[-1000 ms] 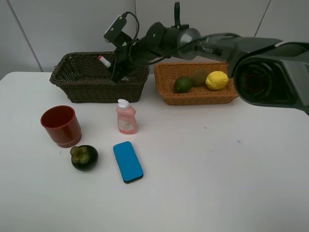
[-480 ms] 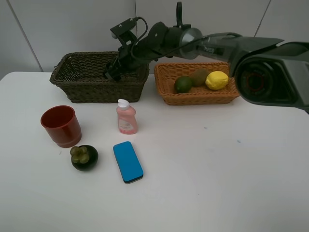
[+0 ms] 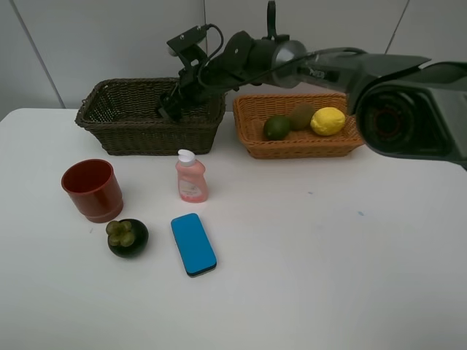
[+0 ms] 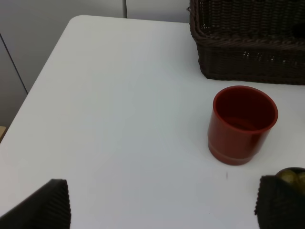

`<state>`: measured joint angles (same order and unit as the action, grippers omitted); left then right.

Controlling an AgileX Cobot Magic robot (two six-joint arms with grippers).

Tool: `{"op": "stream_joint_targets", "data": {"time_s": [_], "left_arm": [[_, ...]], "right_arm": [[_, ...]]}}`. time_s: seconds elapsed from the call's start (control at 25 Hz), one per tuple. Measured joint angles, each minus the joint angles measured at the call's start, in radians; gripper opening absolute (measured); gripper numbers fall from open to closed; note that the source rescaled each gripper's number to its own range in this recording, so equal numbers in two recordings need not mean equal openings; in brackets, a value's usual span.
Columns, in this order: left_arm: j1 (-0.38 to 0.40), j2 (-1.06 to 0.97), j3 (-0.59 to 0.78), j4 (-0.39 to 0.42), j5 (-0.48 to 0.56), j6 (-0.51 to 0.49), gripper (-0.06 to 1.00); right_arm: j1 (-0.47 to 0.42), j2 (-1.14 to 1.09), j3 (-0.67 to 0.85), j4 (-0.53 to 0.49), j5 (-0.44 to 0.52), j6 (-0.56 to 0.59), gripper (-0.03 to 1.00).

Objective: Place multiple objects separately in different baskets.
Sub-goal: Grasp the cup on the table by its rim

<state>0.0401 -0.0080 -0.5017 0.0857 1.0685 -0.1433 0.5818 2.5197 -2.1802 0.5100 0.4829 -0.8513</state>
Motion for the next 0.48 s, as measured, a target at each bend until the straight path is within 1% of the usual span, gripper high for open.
{"op": "stream_joint_targets", "data": {"time_s": [0.12,0.28,0.4,0.48], "left_arm": [[0.0,0.0,0.0,0.0,0.0,0.0,1.0],[0.0,0.0,0.0,0.0,0.0,0.0,1.0],[0.0,0.0,0.0,0.0,0.0,0.0,1.0],[0.0,0.0,0.0,0.0,0.0,0.0,1.0]], "right_arm": [[0.0,-0.048,0.0,-0.032,0.023,0.009,0.87],[-0.001,-0.132,0.0,-0.112,0.067,0.055,0.87],[-0.007,-0.199,0.0,-0.17,0.123,0.109,0.87],[-0.015,-0.24,0.0,-0.207,0.178,0.162,0.87]]}}
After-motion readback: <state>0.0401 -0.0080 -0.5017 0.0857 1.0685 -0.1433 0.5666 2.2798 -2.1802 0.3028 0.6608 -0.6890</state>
